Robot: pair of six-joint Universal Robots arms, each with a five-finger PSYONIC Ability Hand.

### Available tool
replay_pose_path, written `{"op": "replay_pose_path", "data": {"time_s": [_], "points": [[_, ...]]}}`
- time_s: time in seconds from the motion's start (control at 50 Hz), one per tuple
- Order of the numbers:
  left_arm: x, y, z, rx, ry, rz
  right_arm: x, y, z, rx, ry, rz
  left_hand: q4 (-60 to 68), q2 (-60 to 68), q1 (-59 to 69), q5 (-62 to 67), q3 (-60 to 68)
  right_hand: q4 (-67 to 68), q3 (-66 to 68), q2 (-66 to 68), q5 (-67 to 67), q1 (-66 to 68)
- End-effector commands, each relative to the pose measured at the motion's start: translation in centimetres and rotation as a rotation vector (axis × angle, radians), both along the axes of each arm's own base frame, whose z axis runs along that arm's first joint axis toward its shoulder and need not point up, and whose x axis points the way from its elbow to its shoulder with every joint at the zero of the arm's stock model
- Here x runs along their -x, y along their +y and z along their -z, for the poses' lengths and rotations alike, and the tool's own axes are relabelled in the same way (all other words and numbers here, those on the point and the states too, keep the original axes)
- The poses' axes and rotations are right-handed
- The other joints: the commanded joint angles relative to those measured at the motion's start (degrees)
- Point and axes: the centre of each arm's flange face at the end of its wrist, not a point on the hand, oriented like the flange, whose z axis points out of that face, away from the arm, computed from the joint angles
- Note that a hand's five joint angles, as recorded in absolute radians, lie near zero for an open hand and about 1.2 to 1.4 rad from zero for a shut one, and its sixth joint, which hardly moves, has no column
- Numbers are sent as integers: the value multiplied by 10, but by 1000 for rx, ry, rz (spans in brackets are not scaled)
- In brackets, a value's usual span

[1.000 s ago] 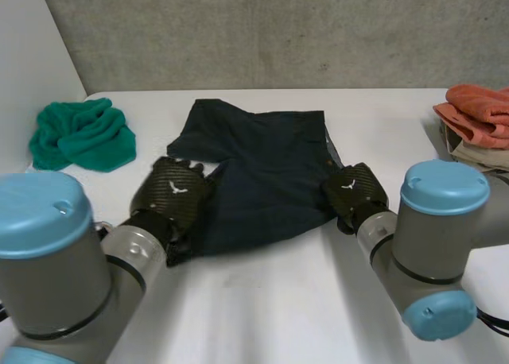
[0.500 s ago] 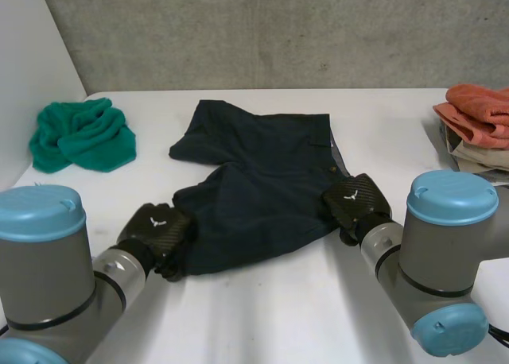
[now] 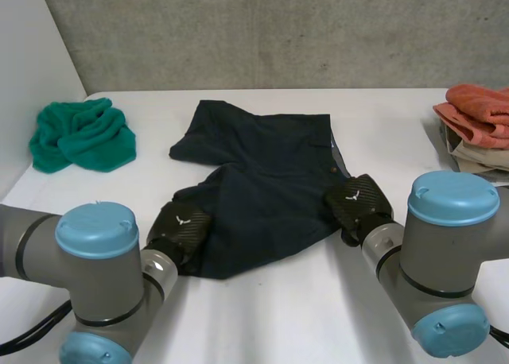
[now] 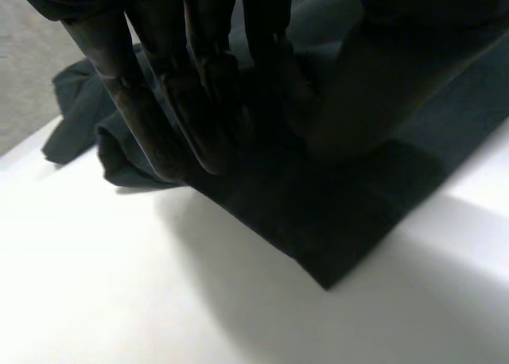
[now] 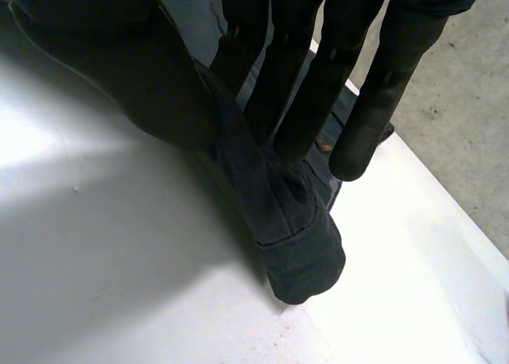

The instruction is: Fold the laundry.

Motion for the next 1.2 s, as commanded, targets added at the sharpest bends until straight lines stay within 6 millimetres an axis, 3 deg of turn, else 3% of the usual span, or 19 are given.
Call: {"op": "replay_pose_path", "data": {"time_s": [0.02,0.06,0.16,0.22,0.3,0.34,0.36,0.4,0.48,0.56,0.7,1.06,1.12,1.16,1.2], "points": [[0,5,-33,119,28,-71,3,0,-8,16,7,15,157,153,140,160,156,113,117,123,120,158],[-3,13,-56,165,59,-65,4,3,-16,20,16,10,157,153,140,160,156,113,117,123,120,158],[-15,35,-83,211,53,-42,8,14,-37,2,77,-21,157,153,140,160,156,113,117,123,120,158],[-24,57,-89,182,-38,19,13,26,-48,-24,179,-62,157,153,140,160,156,113,117,123,120,158],[-33,77,-80,91,-141,97,21,36,-51,-76,281,-95,157,153,140,160,156,113,117,123,120,158],[-35,78,-78,72,-145,97,19,34,-54,-70,260,-91,157,153,140,160,156,113,117,123,120,158],[-35,76,-78,69,-129,89,17,32,-55,-63,225,-78,61,56,44,64,59,113,117,123,120,158],[-34,75,-77,70,-105,80,15,29,-57,-56,189,-62,-267,-271,-283,-264,-268,113,117,123,120,158],[-28,71,-58,17,-49,62,14,24,-50,-98,115,-26,-322,-326,-339,-319,-323,113,117,123,120,158],[-24,69,-41,-44,-31,51,12,20,-32,-145,95,-7,-314,-318,-331,-311,-315,113,117,123,120,158],[-13,67,-24,-43,-23,77,11,18,-21,-145,89,1,-307,-311,-324,-304,-308,113,117,123,120,158],[-2,52,-1,-41,-37,76,10,17,-17,-131,80,0,-221,-225,-238,-218,-223,113,117,123,120,158],[-2,51,1,-45,-41,75,10,17,-16,-130,80,1,-136,-140,-153,-133,-137,113,117,123,120,158],[-1,50,0,-35,-34,74,10,17,-17,-128,79,1,84,80,67,87,83,113,117,123,120,158],[0,48,-2,-14,-19,74,11,16,-17,-123,78,5,157,153,140,160,156,113,117,123,120,158]]}}
